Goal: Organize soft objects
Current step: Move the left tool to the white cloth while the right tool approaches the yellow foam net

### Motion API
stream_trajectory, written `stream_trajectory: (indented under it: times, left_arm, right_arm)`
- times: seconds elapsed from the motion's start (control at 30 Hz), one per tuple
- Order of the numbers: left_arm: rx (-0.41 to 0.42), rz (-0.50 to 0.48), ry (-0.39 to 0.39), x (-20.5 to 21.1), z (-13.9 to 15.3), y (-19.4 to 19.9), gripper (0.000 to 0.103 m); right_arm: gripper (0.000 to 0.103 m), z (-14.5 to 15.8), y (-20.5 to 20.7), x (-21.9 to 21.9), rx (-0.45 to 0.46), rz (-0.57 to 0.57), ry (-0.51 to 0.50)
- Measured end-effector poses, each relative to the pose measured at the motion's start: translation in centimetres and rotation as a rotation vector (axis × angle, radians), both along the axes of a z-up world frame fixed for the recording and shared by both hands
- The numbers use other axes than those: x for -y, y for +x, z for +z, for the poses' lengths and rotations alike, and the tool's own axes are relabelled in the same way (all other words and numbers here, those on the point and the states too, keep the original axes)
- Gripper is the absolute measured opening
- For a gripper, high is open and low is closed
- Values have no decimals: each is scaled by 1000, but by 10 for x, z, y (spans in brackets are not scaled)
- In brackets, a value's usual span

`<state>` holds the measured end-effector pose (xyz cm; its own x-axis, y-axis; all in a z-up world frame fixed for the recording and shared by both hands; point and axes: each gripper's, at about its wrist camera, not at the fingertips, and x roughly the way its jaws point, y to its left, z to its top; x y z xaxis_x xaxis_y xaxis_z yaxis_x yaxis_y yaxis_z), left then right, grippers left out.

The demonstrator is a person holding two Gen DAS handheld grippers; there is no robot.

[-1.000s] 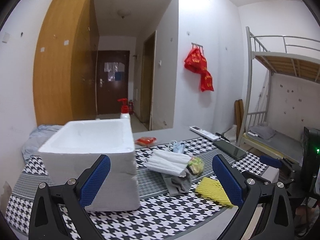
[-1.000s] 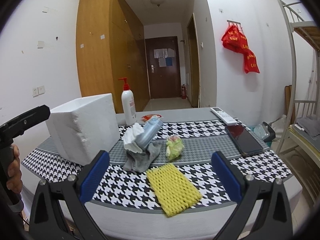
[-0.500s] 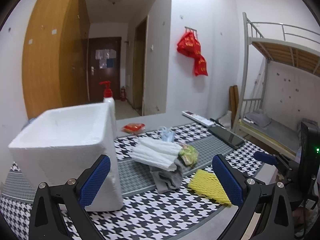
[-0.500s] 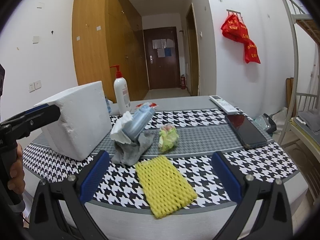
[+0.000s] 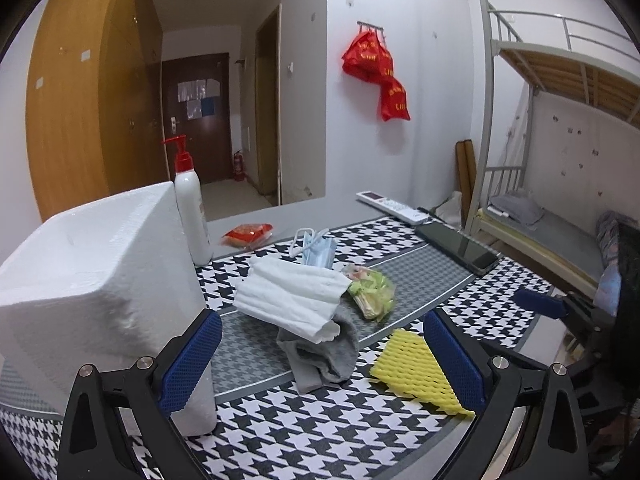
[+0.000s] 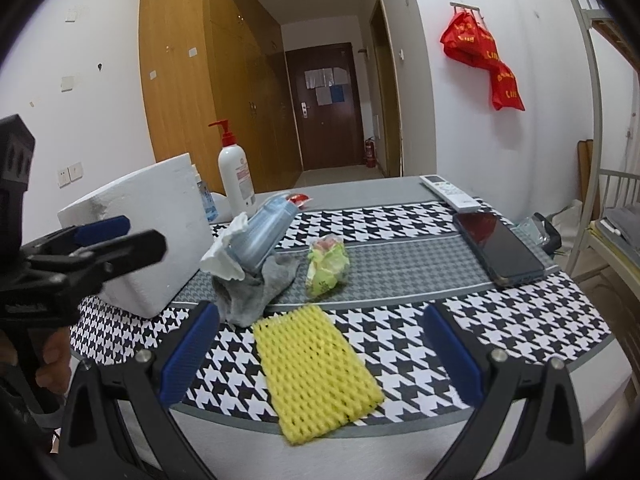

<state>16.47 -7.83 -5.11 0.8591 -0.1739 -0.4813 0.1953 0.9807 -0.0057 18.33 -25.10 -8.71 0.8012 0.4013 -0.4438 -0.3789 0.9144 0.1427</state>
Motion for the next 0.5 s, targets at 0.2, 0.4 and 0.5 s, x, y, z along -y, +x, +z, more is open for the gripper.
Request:
stream_trajectory:
  times: [0.2, 0.4, 0.5]
  left_arm:
    - [-32, 48, 79, 8, -10, 18, 97]
    - [-85, 62, 58, 5, -19, 34, 87]
    - [-101, 70, 51, 4, -23, 41, 80]
  right_arm:
    - [103, -6, 5, 2, -18, -6, -7]
    - [103, -10, 12, 1, -32, -6, -2]
    - [103, -12, 13, 0, -43, -7, -6]
